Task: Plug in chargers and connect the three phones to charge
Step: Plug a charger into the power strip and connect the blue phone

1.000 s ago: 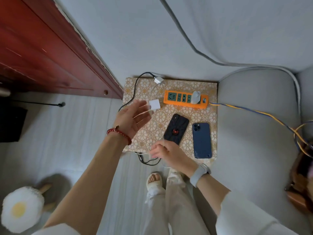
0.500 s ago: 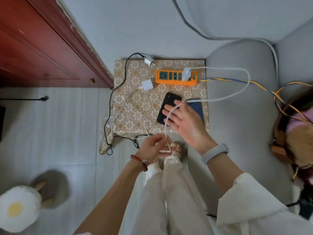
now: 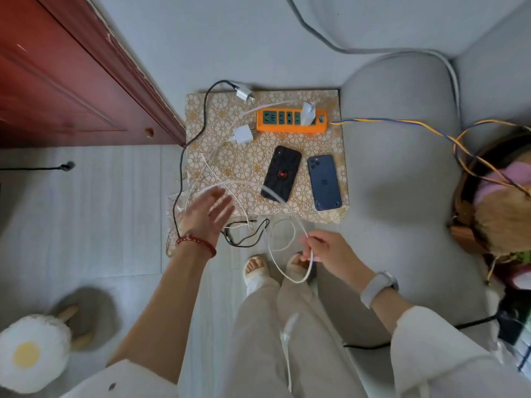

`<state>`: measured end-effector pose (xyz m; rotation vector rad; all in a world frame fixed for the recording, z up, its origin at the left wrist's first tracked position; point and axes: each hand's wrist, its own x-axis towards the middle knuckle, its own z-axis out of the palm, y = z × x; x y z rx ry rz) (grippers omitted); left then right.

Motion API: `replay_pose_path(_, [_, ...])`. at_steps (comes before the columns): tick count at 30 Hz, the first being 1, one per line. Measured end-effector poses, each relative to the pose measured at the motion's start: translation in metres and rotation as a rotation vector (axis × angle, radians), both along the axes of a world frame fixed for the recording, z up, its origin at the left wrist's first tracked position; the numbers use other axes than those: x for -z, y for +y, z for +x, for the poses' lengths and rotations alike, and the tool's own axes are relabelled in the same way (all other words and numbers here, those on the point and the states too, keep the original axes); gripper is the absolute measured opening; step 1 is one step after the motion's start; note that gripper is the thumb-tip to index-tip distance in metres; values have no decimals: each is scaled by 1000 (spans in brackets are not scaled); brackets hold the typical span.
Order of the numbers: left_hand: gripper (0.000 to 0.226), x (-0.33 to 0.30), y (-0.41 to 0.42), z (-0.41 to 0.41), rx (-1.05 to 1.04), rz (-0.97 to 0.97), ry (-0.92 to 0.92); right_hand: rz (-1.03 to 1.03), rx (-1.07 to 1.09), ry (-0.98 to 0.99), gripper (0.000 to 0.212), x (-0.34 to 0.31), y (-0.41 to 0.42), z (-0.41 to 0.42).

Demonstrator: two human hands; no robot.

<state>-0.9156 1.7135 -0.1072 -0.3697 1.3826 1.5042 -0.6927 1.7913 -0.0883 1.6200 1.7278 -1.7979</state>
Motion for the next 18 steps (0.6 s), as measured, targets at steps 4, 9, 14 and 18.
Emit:
replay_pose_path(4, [53, 2, -9, 64, 816, -10, 199, -159, 387, 299, 14, -24, 19, -29])
replay_pose_path(9, [19, 1, -17, 104, 1010, 23, 329, -114, 560, 348, 15, -27, 34, -43])
replay_pose_path(14, [25, -23, -10, 80, 387, 78, -2, -43, 177, -347, 37, 13, 7, -11])
replay_pose_path(18, [25, -31, -10, 65, 266, 118, -134, -951, 757, -29, 38, 24, -15, -4])
